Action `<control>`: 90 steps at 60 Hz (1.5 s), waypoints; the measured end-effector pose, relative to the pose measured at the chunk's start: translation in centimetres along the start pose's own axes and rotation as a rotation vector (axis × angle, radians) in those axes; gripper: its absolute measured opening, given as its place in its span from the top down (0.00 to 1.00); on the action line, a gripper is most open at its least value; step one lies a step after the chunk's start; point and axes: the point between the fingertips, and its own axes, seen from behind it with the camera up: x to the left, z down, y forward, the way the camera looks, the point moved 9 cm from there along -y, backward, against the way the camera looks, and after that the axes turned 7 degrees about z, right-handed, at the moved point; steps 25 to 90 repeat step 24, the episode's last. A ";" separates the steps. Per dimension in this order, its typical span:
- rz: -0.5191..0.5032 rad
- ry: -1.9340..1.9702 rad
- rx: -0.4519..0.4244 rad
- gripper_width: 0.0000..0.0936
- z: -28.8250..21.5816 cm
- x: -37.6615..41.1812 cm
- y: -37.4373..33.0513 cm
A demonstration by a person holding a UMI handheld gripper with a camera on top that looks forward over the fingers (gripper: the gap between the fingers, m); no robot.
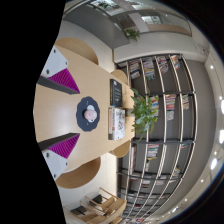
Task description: Arrange mouse
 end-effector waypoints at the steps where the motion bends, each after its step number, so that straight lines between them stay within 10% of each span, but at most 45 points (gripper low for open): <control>1: -0.001 0.000 -0.003 0.18 0.1 0.0 -0.3; 90: -0.031 -0.007 -0.031 0.18 0.2 0.7 -3.6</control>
